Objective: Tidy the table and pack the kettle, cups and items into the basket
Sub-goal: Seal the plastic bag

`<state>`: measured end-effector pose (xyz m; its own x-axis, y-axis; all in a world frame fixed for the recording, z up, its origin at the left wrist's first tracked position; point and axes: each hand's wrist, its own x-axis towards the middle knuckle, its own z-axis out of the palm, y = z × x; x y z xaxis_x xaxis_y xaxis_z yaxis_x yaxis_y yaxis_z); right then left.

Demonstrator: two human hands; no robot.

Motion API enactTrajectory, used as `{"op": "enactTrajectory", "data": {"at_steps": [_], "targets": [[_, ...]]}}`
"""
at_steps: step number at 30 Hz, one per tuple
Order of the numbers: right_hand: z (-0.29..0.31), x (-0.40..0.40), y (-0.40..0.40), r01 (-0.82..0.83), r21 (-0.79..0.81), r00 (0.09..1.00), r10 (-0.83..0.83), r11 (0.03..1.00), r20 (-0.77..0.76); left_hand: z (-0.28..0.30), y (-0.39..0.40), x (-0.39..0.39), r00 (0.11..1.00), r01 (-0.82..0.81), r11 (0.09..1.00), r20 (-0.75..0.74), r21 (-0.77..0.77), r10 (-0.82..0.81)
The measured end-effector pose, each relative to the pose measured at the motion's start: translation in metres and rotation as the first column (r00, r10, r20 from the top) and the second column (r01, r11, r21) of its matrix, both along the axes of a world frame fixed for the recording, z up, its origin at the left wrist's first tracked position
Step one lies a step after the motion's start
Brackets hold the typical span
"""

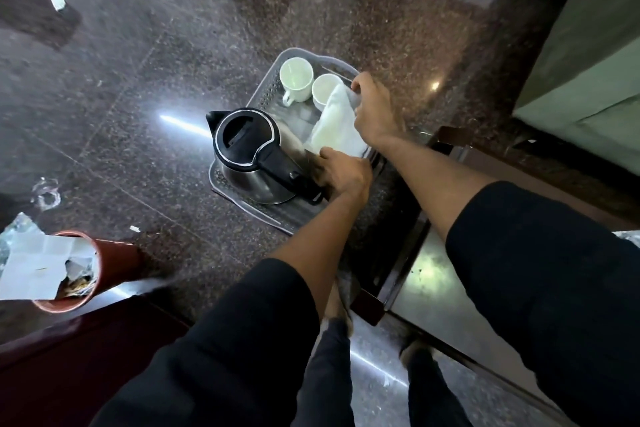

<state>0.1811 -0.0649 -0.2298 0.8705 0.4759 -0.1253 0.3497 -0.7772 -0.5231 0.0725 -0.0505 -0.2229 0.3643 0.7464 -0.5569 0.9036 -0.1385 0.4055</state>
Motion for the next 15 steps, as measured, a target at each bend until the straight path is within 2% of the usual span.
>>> {"op": "enactTrajectory", "data": {"at_steps": [4,7,9,11,13,15], "targets": [[0.003,-0.004,0.008,-0.05,-0.094,0.989,0.062,0.994,0.131,0.001,0.016,0.011,0.99,0.063,0.998,-0.125,-0.01,-0.064],[0.005,-0.005,0.007,-0.064,-0.158,0.959,0.105,0.985,0.264,0.004,0.028,0.011,0.948,0.274,0.961,-0.177,0.04,-0.263],[0.005,-0.004,0.005,-0.093,-0.293,0.925,0.192,0.951,0.329,0.005,0.032,0.009,0.866,0.469,0.877,-0.247,0.103,-0.434],[0.002,-0.001,0.004,-0.096,-0.41,0.918,0.239,0.907,0.315,0.006,0.033,0.01,0.753,0.638,0.749,-0.35,0.179,-0.558],[-0.001,0.001,0.001,-0.08,-0.458,0.917,0.246,0.886,0.314,0.005,0.034,0.012,0.666,0.732,0.642,-0.437,0.228,-0.604],[-0.004,0.002,-0.001,-0.085,-0.44,0.904,0.254,0.894,0.343,0.001,0.035,0.01,0.594,0.798,0.54,-0.502,0.267,-0.629]]}}
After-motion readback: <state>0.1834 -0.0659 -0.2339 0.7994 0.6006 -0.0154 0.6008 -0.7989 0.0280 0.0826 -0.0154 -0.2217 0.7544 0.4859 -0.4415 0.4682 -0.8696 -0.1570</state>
